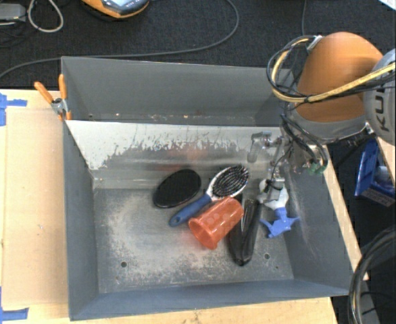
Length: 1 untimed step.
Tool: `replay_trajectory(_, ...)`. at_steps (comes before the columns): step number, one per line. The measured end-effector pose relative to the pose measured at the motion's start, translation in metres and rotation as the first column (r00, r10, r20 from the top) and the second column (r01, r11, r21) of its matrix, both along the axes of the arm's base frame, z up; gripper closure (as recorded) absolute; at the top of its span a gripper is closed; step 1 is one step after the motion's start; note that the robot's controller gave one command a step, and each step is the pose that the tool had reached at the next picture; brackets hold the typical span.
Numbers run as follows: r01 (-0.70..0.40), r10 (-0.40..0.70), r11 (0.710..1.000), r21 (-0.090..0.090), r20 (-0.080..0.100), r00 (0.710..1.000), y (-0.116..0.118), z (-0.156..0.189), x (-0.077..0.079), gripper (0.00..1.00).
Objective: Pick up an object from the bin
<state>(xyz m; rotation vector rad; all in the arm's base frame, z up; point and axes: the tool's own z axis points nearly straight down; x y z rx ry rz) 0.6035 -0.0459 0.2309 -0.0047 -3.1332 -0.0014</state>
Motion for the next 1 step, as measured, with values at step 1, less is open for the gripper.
replay_trajectory(1,-0.002,0.002,1.0,-0.001,0.008,1.0,0.0003,0.0045,0.0014,0.0)
